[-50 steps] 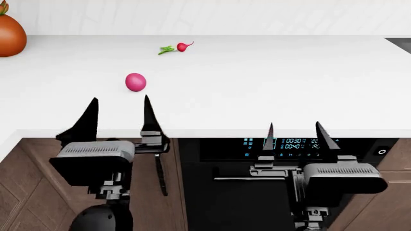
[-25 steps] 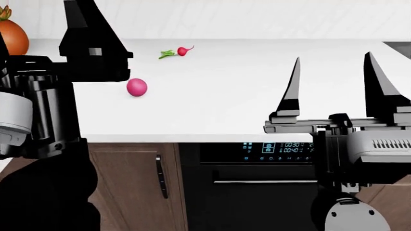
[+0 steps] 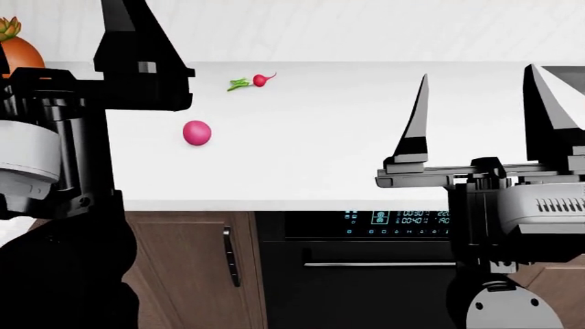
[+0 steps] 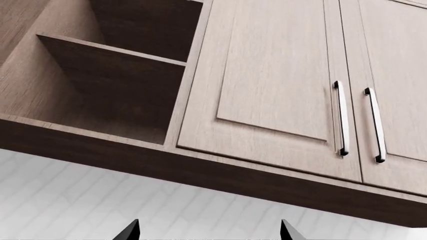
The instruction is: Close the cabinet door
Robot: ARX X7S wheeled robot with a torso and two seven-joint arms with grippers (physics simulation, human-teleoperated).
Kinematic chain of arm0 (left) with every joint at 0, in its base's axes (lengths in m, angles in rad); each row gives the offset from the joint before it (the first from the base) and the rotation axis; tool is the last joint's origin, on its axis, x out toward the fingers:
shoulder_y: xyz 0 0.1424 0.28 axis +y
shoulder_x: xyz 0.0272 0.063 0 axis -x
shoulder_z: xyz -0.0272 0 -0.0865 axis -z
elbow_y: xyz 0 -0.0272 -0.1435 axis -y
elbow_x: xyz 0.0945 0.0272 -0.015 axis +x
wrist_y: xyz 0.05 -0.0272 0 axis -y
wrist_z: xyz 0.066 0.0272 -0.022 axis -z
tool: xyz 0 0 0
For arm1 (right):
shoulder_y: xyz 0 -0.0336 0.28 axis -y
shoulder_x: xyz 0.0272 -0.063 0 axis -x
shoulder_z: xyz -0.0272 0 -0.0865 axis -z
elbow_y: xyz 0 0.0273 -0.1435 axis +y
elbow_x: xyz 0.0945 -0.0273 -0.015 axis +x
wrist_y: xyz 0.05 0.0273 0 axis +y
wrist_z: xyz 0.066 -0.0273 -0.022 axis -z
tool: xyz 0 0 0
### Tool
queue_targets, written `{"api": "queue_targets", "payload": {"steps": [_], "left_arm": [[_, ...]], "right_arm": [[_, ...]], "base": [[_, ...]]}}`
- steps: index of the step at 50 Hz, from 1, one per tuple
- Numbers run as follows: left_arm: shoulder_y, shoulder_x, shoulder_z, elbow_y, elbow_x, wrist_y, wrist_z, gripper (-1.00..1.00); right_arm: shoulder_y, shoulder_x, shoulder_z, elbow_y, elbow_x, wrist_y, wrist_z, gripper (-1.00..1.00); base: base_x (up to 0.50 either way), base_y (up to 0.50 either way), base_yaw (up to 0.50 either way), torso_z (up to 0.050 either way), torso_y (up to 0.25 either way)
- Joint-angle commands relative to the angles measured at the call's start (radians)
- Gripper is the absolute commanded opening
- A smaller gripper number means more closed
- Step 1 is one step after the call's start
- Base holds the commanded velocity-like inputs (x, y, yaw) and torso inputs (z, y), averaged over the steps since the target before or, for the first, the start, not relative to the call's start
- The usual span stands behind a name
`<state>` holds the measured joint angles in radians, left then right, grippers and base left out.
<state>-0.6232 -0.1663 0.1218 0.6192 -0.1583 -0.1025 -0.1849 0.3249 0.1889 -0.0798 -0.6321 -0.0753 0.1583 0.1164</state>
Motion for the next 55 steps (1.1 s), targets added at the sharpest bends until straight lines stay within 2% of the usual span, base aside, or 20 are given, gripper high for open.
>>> {"api": "queue_targets", "payload": {"steps": [1,3,28,41,47,49,51,55], "left_arm": [[-0.002,-0.012,0.009,-0.021,0.018,-0.027,-0.022,1.0],[-0.012,-0.019,0.01,-0.02,0.033,-0.101,-0.041,1.0],[-0.004,-0.03,0.023,-0.017,0.01,-0.073,-0.052,1.0],[-0.01,-0.039,0.028,-0.025,0.005,-0.066,-0.057,1.0],[-0.059,-0.047,-0.017,-0.065,-0.027,-0.057,-0.06,1.0],[-0.088,-0.031,-0.094,-0.094,-0.143,-0.05,-0.057,1.0],[-0.125,-0.025,-0.153,-0.149,-0.185,-0.028,-0.065,1.0],[-0.178,-0.059,-0.175,-0.188,-0.173,-0.025,-0.06,1.0]], "right_arm": [[0.001,0.016,-0.018,-0.002,-0.011,0.017,0.003,1.0],[0.0,0.021,-0.023,-0.003,-0.023,0.023,0.005,1.0],[0.001,0.034,-0.037,0.002,-0.02,0.02,0.026,1.0],[-0.004,0.039,-0.039,0.013,0.001,0.001,0.032,1.0],[-0.001,0.041,-0.039,0.013,0.006,0.006,0.036,1.0],[0.001,0.042,-0.037,0.012,0.01,0.008,0.037,1.0],[0.001,0.043,-0.038,0.01,0.012,0.01,0.037,1.0],[0.004,0.043,-0.04,0.013,0.017,0.011,0.039,1.0]], "base": [[0.0,0.0,0.0,0.05,0.0],[0.0,0.0,0.0,0.025,0.0],[0.0,0.49,0.0,0.0,0.0],[0.0,0.16,0.0,0.0,0.0],[0.0,0.0,0.0,0.0,0.0],[0.0,0.0,0.0,0.0,0.0],[0.0,0.0,0.0,0.0,0.0],[0.0,0.0,0.0,0.0,0.0]]}}
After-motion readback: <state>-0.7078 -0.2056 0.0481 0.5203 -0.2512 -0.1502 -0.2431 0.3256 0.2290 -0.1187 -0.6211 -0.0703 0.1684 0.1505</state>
